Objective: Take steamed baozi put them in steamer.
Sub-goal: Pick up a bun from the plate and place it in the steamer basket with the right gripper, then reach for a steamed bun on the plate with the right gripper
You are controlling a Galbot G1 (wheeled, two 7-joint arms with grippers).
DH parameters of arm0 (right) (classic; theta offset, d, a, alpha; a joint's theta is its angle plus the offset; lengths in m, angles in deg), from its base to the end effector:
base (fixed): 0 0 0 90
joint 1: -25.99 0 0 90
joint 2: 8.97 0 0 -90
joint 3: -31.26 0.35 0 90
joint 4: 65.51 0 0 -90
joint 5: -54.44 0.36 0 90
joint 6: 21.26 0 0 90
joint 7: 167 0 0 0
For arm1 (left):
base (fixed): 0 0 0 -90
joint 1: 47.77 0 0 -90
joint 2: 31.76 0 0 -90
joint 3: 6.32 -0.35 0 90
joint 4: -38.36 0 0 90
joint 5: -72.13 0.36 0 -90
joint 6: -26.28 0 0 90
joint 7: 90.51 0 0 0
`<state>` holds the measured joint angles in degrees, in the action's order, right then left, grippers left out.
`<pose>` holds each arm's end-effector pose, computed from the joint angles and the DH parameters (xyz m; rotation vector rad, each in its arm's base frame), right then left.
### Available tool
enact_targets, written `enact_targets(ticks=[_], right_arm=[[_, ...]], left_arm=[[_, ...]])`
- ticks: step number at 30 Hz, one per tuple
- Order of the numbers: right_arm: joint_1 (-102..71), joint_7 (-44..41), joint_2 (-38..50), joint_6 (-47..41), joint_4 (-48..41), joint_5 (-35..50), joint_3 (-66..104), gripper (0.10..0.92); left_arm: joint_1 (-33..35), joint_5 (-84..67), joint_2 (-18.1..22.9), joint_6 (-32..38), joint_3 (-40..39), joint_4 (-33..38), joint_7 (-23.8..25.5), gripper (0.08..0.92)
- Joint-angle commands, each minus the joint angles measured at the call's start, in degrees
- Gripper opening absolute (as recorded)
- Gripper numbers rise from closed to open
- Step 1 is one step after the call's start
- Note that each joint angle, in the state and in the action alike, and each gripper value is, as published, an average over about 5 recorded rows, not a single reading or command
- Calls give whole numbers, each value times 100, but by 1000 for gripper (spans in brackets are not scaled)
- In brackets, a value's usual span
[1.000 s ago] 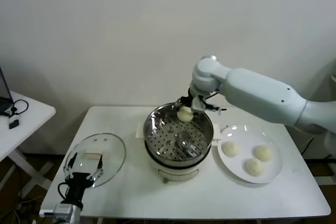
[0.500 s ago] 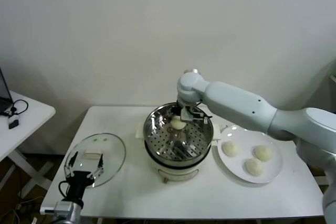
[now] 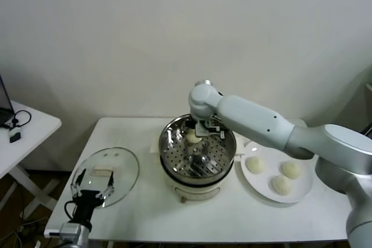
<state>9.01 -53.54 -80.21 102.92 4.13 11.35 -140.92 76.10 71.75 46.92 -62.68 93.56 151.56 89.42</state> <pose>0.5466 0.1638 -0.1189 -1.7728 0.0868 -2.5390 0.1631 0.0965 -0.3419 0.0843 -2.9678 -0.3729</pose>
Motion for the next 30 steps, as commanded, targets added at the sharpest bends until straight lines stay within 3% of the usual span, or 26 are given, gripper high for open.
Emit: enact_targets(ticks=[1,4,11,16,22,25,30], right_arm=[[-41,-40,-23,121,-1,-34,87,769],[99,-161,103,112,179,226,35,813],[759,-579,904,-152,956,1387,-174,823],[1885,-805,1664,-973,1121,3209,-830,823],[2972,-577,2449,-2646,569,5764,-2255,823],[2838,-455,2850,-3048,240,6215,-2383,823],[2097,-221,3353,-3446,-73,6121,-2010,823]], left_arm=[[1,-2,-3,-6,4,-15,-4,823],[5,-2,-3,0,10,-25,-5,823],[-71,-1,-145,-40,-26,-32,-20,823],[-72,-78,-243,-21,-101,-11,-192,823],[-40,-438,-305,30,-75,75,-505,823],[4,-455,-358,60,-54,113,-422,823],[0,-422,-370,80,-76,94,-344,823]])
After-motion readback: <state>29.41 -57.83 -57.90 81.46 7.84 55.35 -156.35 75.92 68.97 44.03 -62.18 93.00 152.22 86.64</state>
